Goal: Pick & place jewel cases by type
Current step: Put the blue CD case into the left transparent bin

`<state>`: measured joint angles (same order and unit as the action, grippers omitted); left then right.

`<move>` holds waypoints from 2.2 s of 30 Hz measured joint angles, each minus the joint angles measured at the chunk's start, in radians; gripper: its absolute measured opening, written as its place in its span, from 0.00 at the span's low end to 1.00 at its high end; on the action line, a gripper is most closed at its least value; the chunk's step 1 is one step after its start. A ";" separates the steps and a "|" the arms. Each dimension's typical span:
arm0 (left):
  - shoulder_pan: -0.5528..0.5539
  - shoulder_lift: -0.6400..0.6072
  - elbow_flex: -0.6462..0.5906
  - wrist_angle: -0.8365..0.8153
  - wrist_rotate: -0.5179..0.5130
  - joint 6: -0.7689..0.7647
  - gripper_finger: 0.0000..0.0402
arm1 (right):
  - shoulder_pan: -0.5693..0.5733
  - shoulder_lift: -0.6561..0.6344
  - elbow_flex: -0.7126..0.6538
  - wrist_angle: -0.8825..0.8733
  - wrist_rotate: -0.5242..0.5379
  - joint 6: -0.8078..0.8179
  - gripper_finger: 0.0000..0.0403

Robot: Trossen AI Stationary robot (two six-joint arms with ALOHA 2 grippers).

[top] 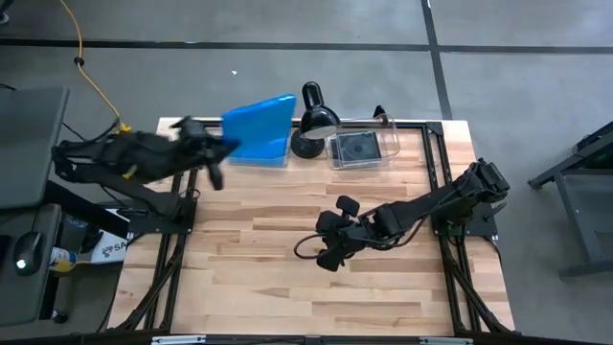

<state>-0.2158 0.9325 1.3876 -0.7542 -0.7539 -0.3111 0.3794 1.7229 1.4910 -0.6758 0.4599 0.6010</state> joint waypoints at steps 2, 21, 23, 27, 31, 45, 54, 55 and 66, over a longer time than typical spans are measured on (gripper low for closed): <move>0.084 0.045 0.000 0.050 0.126 0.024 0.06 | 0.000 0.000 0.000 -0.001 0.000 0.000 0.00; 1.017 0.185 0.001 0.277 1.034 0.081 0.06 | 0.097 0.000 0.000 -0.112 -0.023 0.079 0.00; 1.085 0.190 0.001 0.222 1.085 0.083 0.06 | 0.104 0.000 0.000 -0.118 -0.012 0.091 0.00; 1.186 0.210 0.001 0.085 1.166 0.098 0.06 | 0.108 0.000 0.000 -0.139 0.011 0.143 0.00; 1.264 0.248 0.001 -0.101 1.182 0.175 0.06 | 0.105 0.000 0.000 -0.150 0.041 0.192 0.00; 1.297 0.409 0.001 -0.252 1.298 0.242 0.06 | 0.063 0.000 0.000 -0.150 0.085 0.314 0.00; 1.351 0.451 -0.006 -0.319 1.289 0.247 0.06 | 0.065 0.000 0.000 -0.150 0.135 0.395 0.00; 1.361 0.451 -0.015 -0.321 1.290 0.250 0.06 | 0.065 0.000 0.000 -0.149 0.140 0.397 0.00; 1.408 0.449 -0.191 -0.286 1.318 0.302 0.06 | 0.066 0.000 0.000 -0.143 0.175 0.437 0.00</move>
<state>1.1927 1.3819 1.1967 -1.0399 0.5638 -0.0093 0.4454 1.7233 1.4910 -0.8185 0.6348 1.0380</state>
